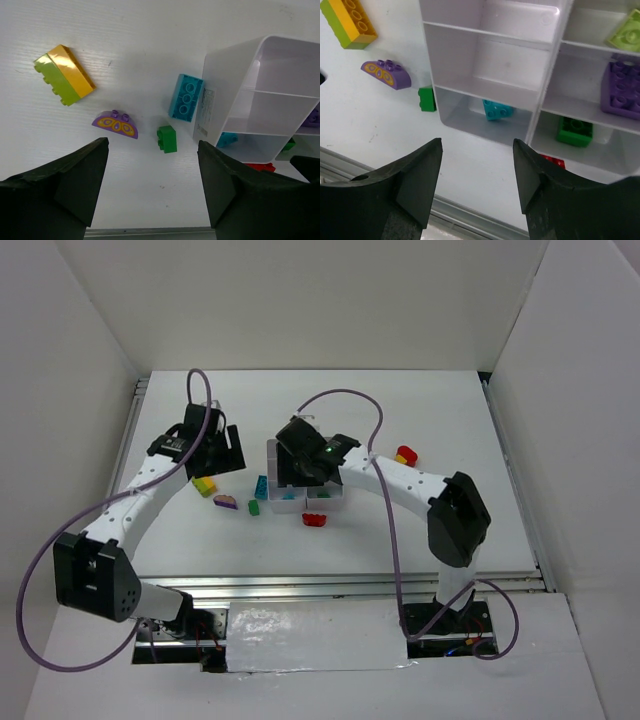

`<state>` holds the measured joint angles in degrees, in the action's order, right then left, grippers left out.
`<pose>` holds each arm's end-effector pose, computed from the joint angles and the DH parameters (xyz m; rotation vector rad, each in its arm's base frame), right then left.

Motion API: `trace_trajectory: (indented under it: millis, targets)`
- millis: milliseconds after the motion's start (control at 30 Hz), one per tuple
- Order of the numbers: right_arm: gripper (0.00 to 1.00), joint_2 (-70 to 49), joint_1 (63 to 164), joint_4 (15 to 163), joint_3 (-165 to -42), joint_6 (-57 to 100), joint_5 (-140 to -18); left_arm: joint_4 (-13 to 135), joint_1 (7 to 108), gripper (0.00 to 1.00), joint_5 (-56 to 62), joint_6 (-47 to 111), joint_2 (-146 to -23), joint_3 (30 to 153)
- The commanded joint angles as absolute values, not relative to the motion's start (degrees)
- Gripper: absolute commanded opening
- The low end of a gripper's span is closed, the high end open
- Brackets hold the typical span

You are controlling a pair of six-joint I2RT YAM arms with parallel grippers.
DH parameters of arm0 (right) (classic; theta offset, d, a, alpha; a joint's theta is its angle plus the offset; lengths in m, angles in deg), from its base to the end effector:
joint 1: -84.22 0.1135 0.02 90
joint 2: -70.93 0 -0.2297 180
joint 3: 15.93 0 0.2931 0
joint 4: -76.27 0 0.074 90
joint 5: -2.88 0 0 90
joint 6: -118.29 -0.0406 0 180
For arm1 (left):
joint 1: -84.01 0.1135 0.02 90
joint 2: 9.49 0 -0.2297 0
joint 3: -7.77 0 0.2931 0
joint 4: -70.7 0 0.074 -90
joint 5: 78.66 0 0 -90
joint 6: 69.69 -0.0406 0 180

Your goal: Sort the legos into containers by color

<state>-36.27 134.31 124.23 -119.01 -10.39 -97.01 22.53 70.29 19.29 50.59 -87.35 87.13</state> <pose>0.2943 0.3409 0.2219 -0.1757 2.5107 0.4490 0.3346 -0.0759 0.2627 -0.4084 2.3493 -0.2011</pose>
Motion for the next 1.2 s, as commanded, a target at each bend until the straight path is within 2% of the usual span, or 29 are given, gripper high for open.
trace_trajectory:
  millis: [0,333,467,700,900,1033,1167]
  targets:
    - [0.66,-25.96,133.53,123.33,-116.08,-10.56,-100.74,26.63,70.47,0.81,15.30,48.09,-91.12,86.65]
    - [0.70,-10.38,132.47,124.47,-108.87,-9.69,-103.20,25.58,70.47,0.76,9.77,47.38,-102.38,91.39]
    - [0.70,-7.30,131.86,125.35,-107.99,-8.54,-103.55,25.67,70.47,0.69,8.79,48.26,-107.29,93.23]
    - [0.71,-4.83,129.93,125.79,-107.55,-7.05,-103.47,24.00,70.47,0.58,9.58,48.08,-112.49,97.01]
    - [0.71,-4.04,128.61,125.62,-106.67,-6.17,-101.98,23.38,70.47,0.55,9.93,48.52,-115.48,98.68]
    - [0.71,-3.95,127.90,125.53,-106.49,-5.55,-101.36,23.29,70.39,0.43,9.67,48.70,-117.06,99.21]
    - [0.71,-3.60,127.03,125.26,-106.23,-5.20,-100.66,23.47,69.77,0.42,9.58,48.70,-118.29,99.04]
